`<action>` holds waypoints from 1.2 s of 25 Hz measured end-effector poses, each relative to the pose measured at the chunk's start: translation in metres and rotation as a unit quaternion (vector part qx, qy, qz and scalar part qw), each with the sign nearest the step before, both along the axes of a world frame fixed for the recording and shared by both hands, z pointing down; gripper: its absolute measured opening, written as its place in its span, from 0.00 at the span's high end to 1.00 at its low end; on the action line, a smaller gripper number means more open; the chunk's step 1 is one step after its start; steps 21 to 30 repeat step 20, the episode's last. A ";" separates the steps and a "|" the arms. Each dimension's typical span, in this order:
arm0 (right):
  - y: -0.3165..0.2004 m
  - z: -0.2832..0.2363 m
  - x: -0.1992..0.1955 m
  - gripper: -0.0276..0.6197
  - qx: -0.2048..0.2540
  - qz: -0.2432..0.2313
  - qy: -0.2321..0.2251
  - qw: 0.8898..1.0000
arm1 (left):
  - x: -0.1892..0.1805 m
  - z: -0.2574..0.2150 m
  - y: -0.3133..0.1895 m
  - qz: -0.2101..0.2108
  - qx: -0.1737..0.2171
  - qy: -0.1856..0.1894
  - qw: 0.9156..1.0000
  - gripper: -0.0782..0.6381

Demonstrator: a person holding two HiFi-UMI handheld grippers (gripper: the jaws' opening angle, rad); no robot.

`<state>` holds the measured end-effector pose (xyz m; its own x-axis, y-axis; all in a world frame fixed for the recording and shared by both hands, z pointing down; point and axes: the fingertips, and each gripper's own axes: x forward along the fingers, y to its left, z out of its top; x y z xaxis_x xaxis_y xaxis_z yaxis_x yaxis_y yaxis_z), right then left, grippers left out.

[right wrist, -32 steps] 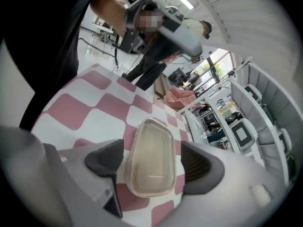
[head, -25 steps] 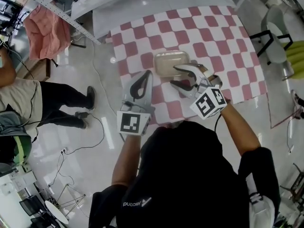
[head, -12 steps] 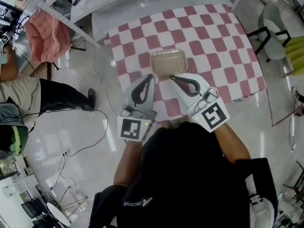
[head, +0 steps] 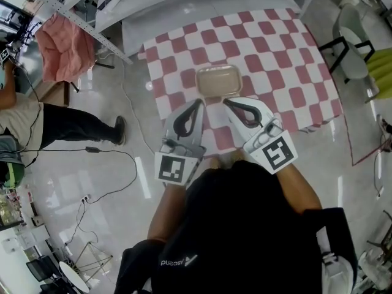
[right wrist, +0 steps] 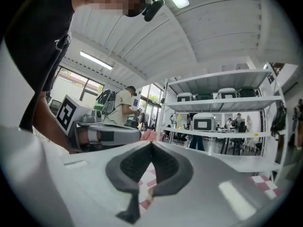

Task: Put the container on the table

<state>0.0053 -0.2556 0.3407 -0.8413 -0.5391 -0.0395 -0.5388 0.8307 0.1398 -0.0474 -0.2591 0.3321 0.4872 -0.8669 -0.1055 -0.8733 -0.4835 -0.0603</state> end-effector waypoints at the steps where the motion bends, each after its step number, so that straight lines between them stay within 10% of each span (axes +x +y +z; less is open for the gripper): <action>1: 0.001 0.000 0.000 0.95 0.002 -0.001 0.001 1.000 | 0.000 0.000 0.001 0.000 0.000 0.000 1.000 0.88; 30: 0.012 -0.006 0.013 0.95 0.000 -0.012 0.002 1.000 | 0.014 -0.005 0.012 0.000 0.005 0.002 1.000 0.88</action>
